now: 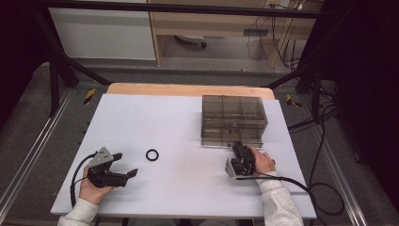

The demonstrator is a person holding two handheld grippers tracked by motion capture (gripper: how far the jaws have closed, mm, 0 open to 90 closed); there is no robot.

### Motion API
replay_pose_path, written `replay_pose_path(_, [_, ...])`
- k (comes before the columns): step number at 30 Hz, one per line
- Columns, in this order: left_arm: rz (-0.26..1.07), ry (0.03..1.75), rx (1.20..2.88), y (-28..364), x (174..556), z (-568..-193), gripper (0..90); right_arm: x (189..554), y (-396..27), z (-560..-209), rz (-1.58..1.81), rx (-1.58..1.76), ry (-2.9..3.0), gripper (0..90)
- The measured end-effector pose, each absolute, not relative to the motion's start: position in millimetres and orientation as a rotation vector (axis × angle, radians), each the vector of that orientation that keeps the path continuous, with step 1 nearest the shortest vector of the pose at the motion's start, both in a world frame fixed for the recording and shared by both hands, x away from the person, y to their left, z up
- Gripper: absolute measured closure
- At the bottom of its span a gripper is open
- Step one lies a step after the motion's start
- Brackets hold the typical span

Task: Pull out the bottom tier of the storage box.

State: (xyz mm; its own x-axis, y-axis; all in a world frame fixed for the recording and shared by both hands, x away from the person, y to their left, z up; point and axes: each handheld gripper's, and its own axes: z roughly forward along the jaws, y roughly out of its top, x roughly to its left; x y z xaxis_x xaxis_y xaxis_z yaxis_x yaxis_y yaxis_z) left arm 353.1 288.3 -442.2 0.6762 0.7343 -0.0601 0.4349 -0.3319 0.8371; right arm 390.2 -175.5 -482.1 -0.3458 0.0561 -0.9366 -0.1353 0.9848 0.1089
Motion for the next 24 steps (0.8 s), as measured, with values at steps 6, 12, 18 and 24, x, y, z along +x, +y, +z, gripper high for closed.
replay_pose_path(6, [0.414, 0.906, 1.977, 288, 353, -442, 7.4, 387, -176, -481, 0.199, -0.061, 1.916, 68.0])
replay_pose_path(12, [0.413, 0.905, 1.976, 288, 353, -442, 7.4, 384, -176, -481, 0.198, -0.062, 1.918, 68.0])
replay_pose_path(18, [0.413, 0.905, 1.976, 288, 353, -442, 7.4, 381, -177, -481, 0.201, -0.056, 1.921, 68.0])
replay_pose_path(24, [0.412, 0.905, 1.976, 288, 353, -442, 7.4, 378, -177, -481, 0.206, -0.058, 1.921, 68.0])
